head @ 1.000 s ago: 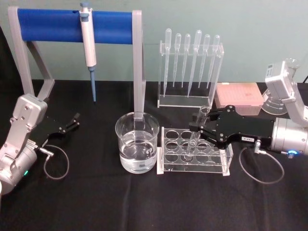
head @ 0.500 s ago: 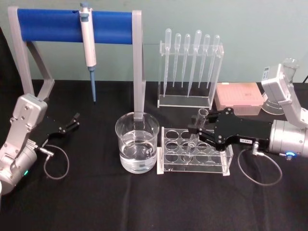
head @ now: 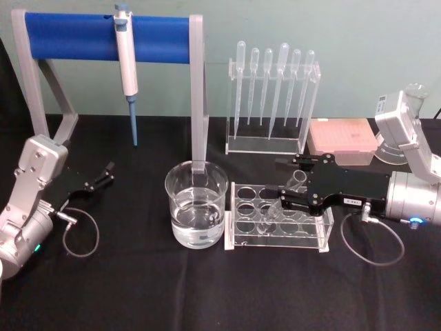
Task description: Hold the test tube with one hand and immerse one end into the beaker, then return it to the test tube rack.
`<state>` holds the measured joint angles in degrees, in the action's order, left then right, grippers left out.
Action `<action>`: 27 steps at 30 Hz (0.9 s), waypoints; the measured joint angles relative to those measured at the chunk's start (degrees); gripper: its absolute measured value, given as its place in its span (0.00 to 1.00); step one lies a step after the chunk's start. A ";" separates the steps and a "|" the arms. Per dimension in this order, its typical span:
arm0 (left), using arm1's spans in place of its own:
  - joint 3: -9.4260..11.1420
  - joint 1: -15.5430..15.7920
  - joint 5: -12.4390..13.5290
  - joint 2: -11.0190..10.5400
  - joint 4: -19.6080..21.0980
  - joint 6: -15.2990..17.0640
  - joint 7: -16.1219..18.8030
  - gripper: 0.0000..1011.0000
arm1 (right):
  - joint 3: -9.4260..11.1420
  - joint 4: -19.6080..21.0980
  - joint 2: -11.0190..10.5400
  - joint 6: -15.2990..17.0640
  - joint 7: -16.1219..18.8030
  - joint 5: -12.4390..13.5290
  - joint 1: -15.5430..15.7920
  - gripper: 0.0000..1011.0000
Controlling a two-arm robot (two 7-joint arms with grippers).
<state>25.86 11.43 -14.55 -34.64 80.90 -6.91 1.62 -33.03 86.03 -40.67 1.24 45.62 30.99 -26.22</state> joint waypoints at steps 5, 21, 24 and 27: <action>0.00 0.00 0.00 0.00 0.00 0.00 0.00 0.99 | 1.22 0.82 -0.03 -0.69 -1.05 0.55 0.75 0.73; 0.00 0.00 0.00 0.00 0.00 0.00 0.00 0.99 | 12.19 9.03 -0.25 -4.90 -14.60 2.76 9.64 0.99; 0.00 0.00 0.00 0.00 0.00 0.00 0.00 0.99 | 14.38 9.48 0.36 -4.95 -18.92 2.12 11.60 0.99; 0.00 0.00 0.00 0.00 0.00 0.00 0.00 0.99 | 16.24 9.25 1.33 -4.90 -22.50 1.65 13.20 0.99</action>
<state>25.86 11.43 -14.55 -34.64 80.90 -6.90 1.62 -16.79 95.28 -39.34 -3.66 23.12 32.64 -13.02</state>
